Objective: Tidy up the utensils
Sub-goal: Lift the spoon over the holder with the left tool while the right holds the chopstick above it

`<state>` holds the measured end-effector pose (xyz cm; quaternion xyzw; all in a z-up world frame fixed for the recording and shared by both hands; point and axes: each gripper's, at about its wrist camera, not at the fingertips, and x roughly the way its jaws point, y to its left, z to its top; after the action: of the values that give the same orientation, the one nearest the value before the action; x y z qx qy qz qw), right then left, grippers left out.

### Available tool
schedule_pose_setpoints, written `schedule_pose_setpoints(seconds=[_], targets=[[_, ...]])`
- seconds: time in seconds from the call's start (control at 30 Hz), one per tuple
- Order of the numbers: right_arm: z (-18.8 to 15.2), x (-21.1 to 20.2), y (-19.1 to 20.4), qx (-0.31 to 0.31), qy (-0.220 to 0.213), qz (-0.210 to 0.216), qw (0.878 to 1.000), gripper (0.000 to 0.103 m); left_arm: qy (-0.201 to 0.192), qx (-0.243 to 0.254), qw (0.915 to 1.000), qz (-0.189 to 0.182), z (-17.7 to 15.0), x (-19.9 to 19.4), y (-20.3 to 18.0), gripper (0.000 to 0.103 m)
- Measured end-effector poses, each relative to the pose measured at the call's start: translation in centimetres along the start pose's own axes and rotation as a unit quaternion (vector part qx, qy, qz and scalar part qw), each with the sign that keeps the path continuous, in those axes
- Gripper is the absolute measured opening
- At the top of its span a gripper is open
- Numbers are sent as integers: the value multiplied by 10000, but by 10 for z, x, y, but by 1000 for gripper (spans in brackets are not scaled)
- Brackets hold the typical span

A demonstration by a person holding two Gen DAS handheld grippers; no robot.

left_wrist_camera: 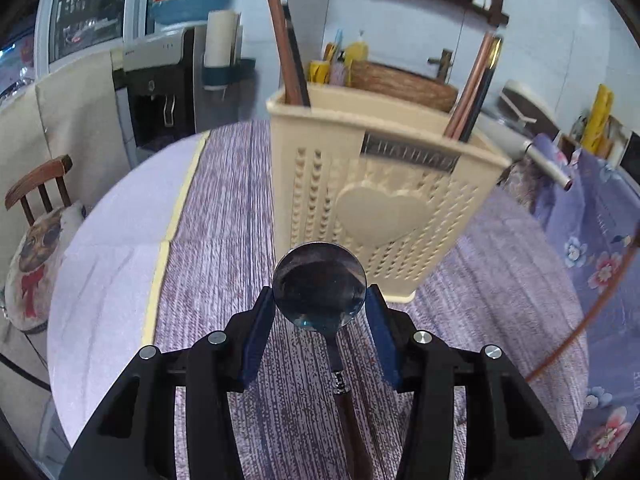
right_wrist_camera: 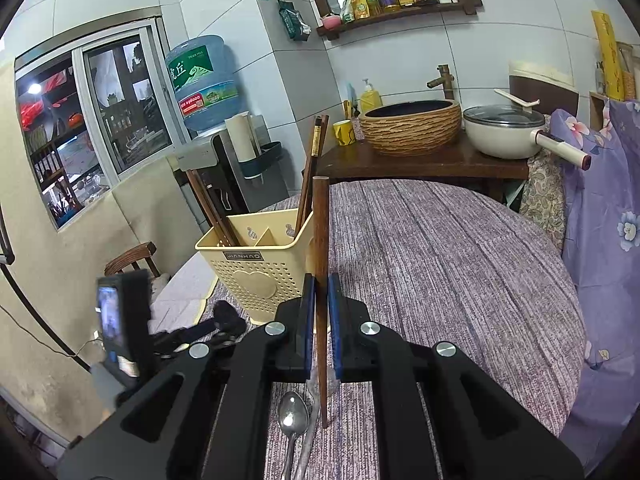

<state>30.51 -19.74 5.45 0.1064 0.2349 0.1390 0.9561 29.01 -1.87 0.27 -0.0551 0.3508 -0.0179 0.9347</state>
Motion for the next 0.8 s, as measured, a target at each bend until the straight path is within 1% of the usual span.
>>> schedule_pose_setpoints(seconds=[0.13,0.5,0.67,0.8], targets=[[2,-4,2,-67,-33,0,10000,8,-313,116,9994,-3,1,-21,1,47],[12,-15,13,-290,-153,61,9994,8,-465,57,9987,-197,8,-39,1,46],[24,-20,16,-330,-160,221,9991,8,-609,64,9977,-306,18,-55,3,46],[43,-28,24,-370,-198,455,9981,8,-730,87,9962,-460,37,-75,4,46]])
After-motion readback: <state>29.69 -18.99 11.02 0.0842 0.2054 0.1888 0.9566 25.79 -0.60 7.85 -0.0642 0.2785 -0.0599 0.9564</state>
